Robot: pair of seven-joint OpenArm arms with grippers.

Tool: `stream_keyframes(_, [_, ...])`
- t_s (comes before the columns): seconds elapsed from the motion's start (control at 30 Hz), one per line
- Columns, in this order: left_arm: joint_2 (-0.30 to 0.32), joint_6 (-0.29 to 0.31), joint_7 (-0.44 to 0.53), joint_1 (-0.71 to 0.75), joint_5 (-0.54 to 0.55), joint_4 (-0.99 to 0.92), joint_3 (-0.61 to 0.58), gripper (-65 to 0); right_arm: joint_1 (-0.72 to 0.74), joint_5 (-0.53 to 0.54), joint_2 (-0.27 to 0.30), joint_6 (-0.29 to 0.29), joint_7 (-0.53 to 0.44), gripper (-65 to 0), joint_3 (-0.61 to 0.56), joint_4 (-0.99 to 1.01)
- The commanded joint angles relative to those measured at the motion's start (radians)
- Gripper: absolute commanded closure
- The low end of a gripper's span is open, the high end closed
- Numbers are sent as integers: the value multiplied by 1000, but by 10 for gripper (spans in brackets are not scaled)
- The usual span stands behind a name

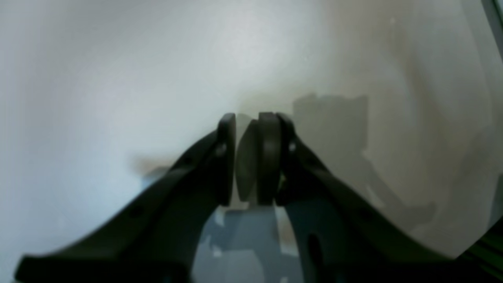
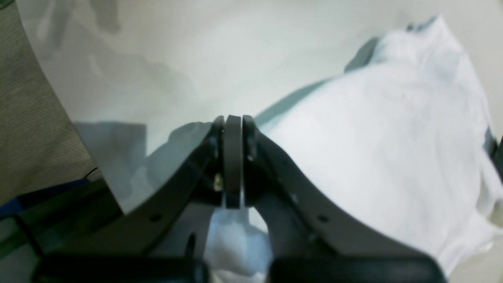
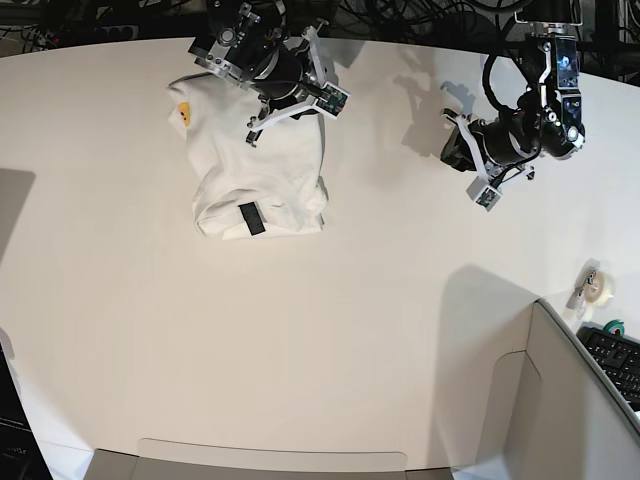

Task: Layout the t-shirt on the table in an organized manner, then fold the t-shirt properly
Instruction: 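Press and tuck the folded shirt edges with the right gripper, then drag the folded shirt off the table edge with the right gripper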

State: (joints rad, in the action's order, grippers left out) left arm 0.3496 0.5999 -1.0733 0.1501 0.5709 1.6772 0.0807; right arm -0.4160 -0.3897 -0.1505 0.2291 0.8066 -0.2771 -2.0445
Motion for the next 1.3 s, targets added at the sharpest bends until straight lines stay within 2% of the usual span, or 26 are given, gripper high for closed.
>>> stream_keyframes(0.0, [13,2,-2,-5,5,16,6,-86,19,11,-7,3,-20,0,-4,-15])
stream_keyframes(0.27, [10,2,-2,-5,5,14,6,-86,98,15,-5,3,-19,0,6,-15])
stream_keyframes(0.43, [12,2,-2,-5,5,14,4,-86,104,13,4,3,-14,0,75,-17])
stream_keyframes(0.6, [12,2,-2,-4,5,13,0,-86,102,18,45,2,-14,0,197,-17])
stream_keyframes(0.73, [12,2,-2,-4,5,13,-3,-86,111,18,82,0,-14,0,212,-15])
stream_keyframes(0.87, [10,2,-2,-4,5,13,-3,-86,141,18,90,0,-13,0,217,-3])
stream_keyframes(1.07, [10,2,-2,18,5,13,-3,-86,176,19,121,-56,-13,0,275,130])
stream_keyframes(1.27, [10,2,-2,21,5,13,-3,-86,180,19,124,-168,-17,0,379,229])
